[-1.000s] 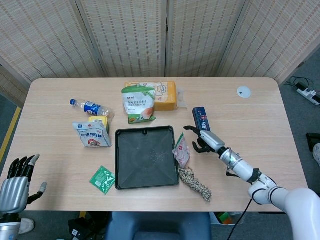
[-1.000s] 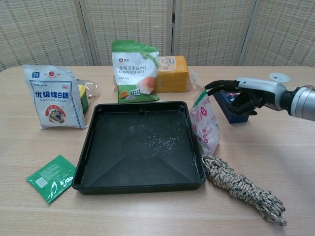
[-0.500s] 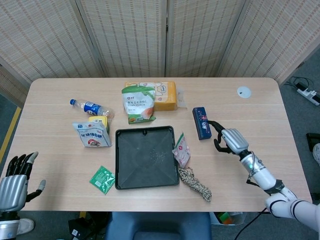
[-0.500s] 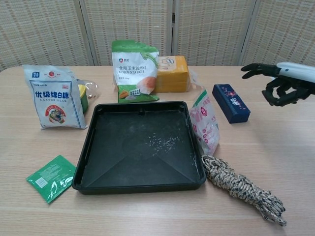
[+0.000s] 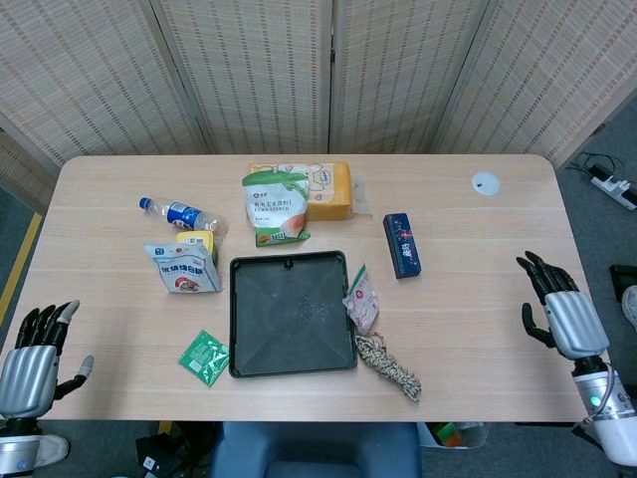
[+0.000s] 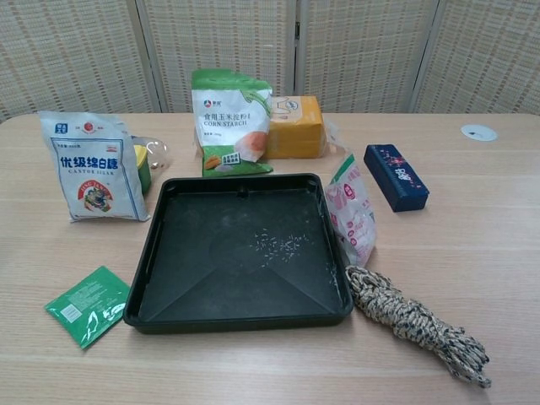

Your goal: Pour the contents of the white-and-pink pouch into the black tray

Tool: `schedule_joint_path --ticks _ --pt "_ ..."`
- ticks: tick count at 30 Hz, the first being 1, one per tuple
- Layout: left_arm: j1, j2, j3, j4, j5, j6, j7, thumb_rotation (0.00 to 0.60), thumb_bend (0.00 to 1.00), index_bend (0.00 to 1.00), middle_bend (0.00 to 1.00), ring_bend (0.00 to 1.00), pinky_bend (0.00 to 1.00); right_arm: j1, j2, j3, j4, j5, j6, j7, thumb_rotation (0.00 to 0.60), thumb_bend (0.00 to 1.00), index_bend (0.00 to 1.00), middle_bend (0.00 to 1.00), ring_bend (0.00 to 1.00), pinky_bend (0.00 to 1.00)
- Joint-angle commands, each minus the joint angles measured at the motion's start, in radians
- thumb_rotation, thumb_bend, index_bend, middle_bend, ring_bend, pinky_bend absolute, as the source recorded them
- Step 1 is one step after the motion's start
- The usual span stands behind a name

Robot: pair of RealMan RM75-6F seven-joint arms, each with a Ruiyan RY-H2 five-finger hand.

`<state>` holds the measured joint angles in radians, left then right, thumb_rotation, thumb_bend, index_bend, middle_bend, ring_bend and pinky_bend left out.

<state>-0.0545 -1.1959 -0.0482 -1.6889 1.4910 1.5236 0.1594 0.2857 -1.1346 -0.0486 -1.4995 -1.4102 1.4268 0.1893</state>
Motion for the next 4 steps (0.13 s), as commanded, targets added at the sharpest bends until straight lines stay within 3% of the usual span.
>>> schedule_joint_path --ticks 1,4 --pt "0.001 0.000 0.001 -0.002 0.002 0.002 0.001 0.600 0.40 0.04 0.13 0.09 0.00 -0.062 0.013 -0.010 -0.028 -0.017 0.070 -0.039 0.600 0.66 0.00 0.03 0.07 0.07" --pt "0.003 0.000 0.003 -0.004 0.004 0.006 0.001 0.600 0.40 0.04 0.13 0.09 0.00 -0.097 0.016 -0.011 -0.038 -0.031 0.106 -0.046 0.600 0.66 0.00 0.02 0.06 0.05"
